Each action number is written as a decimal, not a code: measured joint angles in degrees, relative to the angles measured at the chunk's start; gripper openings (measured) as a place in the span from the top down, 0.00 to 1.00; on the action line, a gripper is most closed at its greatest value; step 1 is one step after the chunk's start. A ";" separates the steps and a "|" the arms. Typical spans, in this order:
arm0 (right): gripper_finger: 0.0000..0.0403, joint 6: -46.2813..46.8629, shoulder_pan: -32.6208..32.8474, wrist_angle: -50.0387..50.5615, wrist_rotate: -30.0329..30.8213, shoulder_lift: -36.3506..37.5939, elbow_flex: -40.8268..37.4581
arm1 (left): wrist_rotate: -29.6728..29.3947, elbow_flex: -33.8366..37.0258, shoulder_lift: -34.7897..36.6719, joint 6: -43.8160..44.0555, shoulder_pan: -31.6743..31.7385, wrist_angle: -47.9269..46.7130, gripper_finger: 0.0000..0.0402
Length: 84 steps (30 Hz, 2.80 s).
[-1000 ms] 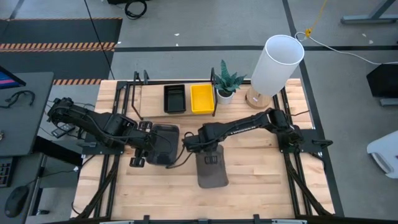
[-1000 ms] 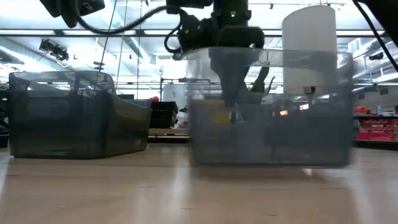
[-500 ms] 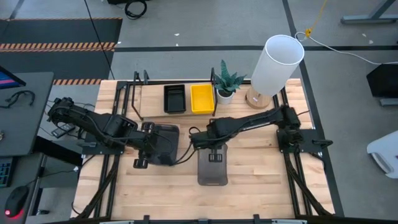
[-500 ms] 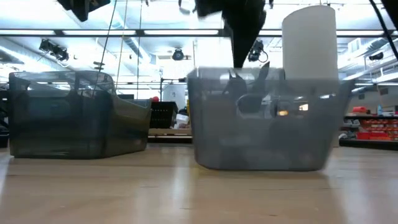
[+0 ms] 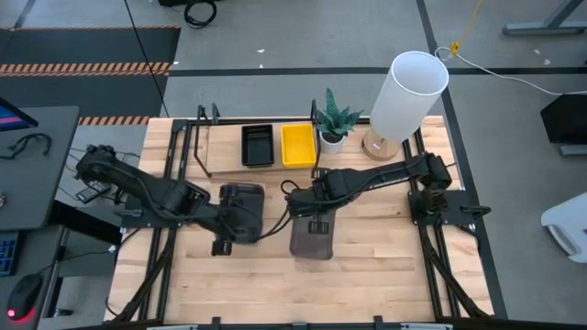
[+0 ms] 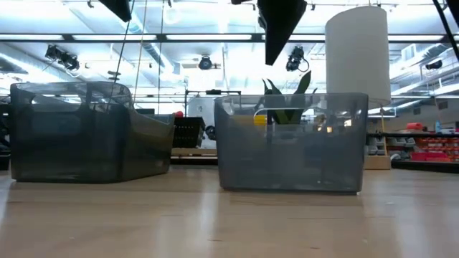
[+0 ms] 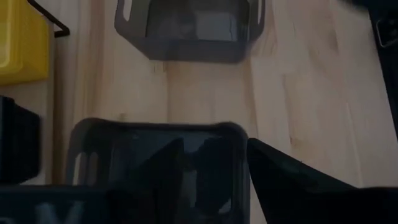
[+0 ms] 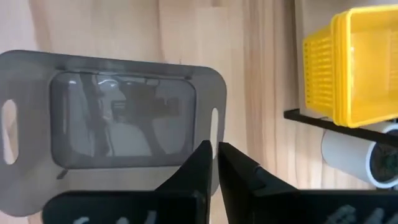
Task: Stack baskets on shelf by color
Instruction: Stack the bottom black bin on top of the top black bins
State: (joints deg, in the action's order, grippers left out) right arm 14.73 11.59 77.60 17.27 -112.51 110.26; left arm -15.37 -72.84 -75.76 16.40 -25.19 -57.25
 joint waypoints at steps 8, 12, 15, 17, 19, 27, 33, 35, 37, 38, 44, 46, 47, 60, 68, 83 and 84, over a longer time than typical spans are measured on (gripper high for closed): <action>0.93 3.09 1.06 3.96 -1.66 2.86 -0.66 | -2.22 0.02 -7.71 0.84 -0.07 4.13 0.53; 0.91 3.26 2.72 3.80 -1.58 4.27 -0.68 | -2.19 0.02 -11.48 0.41 0.37 7.07 0.50; 0.91 4.57 3.43 4.14 0.48 6.10 -0.66 | -2.17 0.02 -13.86 4.16 1.67 10.45 0.50; 0.91 5.86 3.82 4.96 2.68 6.93 -0.66 | -2.25 0.02 -15.17 7.42 2.85 13.23 0.52; 0.91 7.24 4.29 5.52 4.90 7.74 -0.66 | -1.86 0.01 -16.47 10.78 4.08 14.84 0.54; 0.91 10.01 8.39 3.54 15.09 14.10 -5.85 | 3.90 0.01 -20.98 4.86 8.24 20.70 0.58; 0.91 12.83 9.86 -4.32 15.18 22.14 -18.96 | 3.36 0.02 -22.74 0.29 9.88 25.07 0.57; 0.91 13.83 10.12 -8.23 15.30 24.94 -23.79 | 4.70 0.00 -22.70 -1.77 10.40 27.46 0.57; 0.91 14.52 10.24 -11.87 15.34 27.52 -28.33 | 5.92 0.00 -22.70 -3.35 10.20 29.14 0.57; 0.91 14.96 10.26 -14.12 15.50 28.70 -30.44 | 6.29 -0.19 -22.70 -4.05 9.82 29.34 0.57; 0.91 14.90 10.21 -28.24 17.89 33.59 -41.50 | 6.58 -3.34 -24.68 -7.33 6.42 32.36 0.52; 0.91 14.22 10.21 -32.74 18.84 34.48 -44.06 | 6.44 -4.78 -26.13 -8.38 5.14 35.31 0.50; 0.91 13.92 10.21 -34.48 19.13 34.77 -45.13 | 6.38 -5.26 -26.82 -8.89 4.59 36.61 0.48; 0.91 16.34 14.87 -38.22 28.39 35.27 -47.02 | -1.14 -9.77 -37.42 -8.53 1.71 42.56 0.49; 0.91 16.23 18.28 -38.10 29.42 35.45 -47.00 | 0.92 -9.77 -39.76 -9.35 2.62 43.96 0.49; 0.91 16.17 18.78 -38.07 29.84 35.43 -46.97 | 2.90 -9.79 -42.98 -9.59 3.58 38.05 0.74; 0.91 16.17 18.78 -38.07 29.82 35.43 -46.97 | 3.04 -9.79 -42.98 -9.61 3.61 37.41 0.78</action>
State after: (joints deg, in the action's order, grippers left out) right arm 30.89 30.37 39.53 47.09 -77.08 63.29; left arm -12.34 -82.63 -118.74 6.79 -21.58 -19.84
